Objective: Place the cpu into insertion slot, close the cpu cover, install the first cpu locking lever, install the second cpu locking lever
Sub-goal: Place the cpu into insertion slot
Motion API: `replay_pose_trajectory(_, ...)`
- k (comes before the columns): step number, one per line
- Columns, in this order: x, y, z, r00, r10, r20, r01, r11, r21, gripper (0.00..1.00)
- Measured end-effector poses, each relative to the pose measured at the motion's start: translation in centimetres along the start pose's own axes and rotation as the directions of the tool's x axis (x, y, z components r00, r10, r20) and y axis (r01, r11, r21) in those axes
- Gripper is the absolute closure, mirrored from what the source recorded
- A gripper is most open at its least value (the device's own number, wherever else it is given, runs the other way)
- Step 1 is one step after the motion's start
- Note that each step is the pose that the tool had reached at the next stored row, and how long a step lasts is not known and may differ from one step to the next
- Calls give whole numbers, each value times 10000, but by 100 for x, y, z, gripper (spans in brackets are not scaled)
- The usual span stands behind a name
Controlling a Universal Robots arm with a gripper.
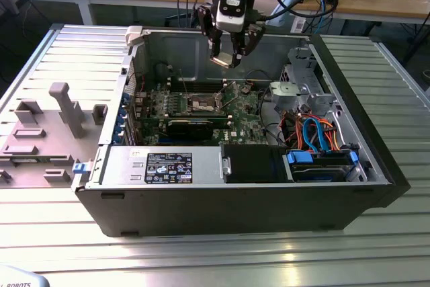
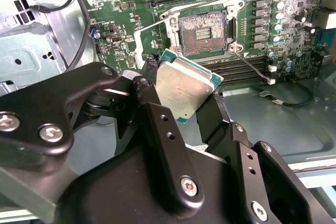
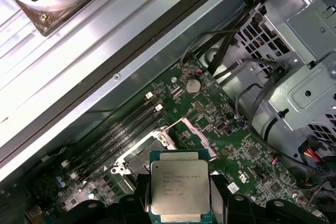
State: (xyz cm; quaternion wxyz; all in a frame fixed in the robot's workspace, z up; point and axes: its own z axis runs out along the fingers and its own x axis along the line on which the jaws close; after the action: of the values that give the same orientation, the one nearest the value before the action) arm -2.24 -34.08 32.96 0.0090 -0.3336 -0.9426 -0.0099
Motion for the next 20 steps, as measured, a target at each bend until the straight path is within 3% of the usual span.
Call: replay_pose_trajectory(20,0,0,8,9999,165,2,-165,9999,-4,46)
